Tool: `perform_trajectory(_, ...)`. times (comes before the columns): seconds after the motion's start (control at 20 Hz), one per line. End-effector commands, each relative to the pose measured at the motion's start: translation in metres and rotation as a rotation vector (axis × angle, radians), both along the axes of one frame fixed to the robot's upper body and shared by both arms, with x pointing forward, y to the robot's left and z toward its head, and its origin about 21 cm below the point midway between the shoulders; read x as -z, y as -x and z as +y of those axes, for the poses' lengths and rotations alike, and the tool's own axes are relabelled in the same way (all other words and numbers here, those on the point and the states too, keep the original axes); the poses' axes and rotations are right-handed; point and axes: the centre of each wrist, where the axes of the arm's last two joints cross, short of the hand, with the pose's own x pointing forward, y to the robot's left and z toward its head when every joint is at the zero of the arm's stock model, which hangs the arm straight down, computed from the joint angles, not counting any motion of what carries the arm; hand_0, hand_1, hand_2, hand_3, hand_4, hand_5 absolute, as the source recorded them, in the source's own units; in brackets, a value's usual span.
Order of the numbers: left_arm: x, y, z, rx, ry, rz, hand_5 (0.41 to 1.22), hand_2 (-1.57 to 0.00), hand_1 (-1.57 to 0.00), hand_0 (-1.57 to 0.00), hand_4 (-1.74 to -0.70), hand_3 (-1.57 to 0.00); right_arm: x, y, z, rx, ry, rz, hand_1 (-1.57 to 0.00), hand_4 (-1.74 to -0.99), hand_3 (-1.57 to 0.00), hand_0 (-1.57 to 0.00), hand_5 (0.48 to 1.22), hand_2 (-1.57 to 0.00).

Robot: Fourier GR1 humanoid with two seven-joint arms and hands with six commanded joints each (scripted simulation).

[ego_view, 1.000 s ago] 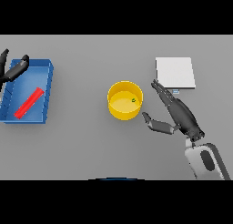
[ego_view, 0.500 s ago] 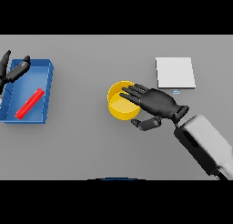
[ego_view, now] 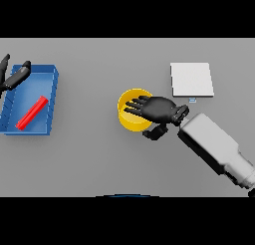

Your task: Pick up the red beaker and tilt it to pour out 1 green nut into yellow bowl. Pick up the yellow bowl and place it on the metallic measuring scale.

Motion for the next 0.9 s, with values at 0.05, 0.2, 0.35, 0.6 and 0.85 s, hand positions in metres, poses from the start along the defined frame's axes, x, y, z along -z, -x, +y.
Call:
perform_trajectory(0.05,0.003,0.004,0.001,-0.004,-0.006,0.003,0.688,0.00,0.00,0.00,-0.72,0.00,0.006,0.001,0.004,-0.027,0.039,0.015,0.00,-1.259,0.00,0.00,0.714,0.00)
perform_trajectory(0.2,0.004,0.004,0.003,-0.003,-0.001,0.002,0.684,0.00,0.00,0.00,-0.72,0.00,0.005,-0.005,0.013,-0.024,0.088,0.025,0.00,-1.275,0.00,0.00,0.735,0.00)
perform_trajectory(0.35,0.004,0.004,0.006,-0.008,0.006,0.000,0.688,0.00,0.00,0.00,-0.72,0.00,0.006,-0.007,0.017,-0.021,0.096,0.044,0.00,-1.297,0.00,0.00,0.753,0.00)
perform_trajectory(0.6,-0.002,0.005,0.005,-0.001,0.003,-0.005,0.691,0.00,0.00,0.00,-0.71,0.00,0.010,-0.010,0.016,0.018,0.104,0.077,-0.24,-1.387,-0.17,-0.29,0.873,-0.18)
perform_trajectory(0.85,-0.001,0.005,0.006,-0.001,0.003,-0.015,0.696,0.00,0.00,0.00,-0.72,0.00,0.008,-0.010,0.015,-0.031,0.096,0.091,-1.12,-1.586,-0.72,-1.15,1.107,-1.01)
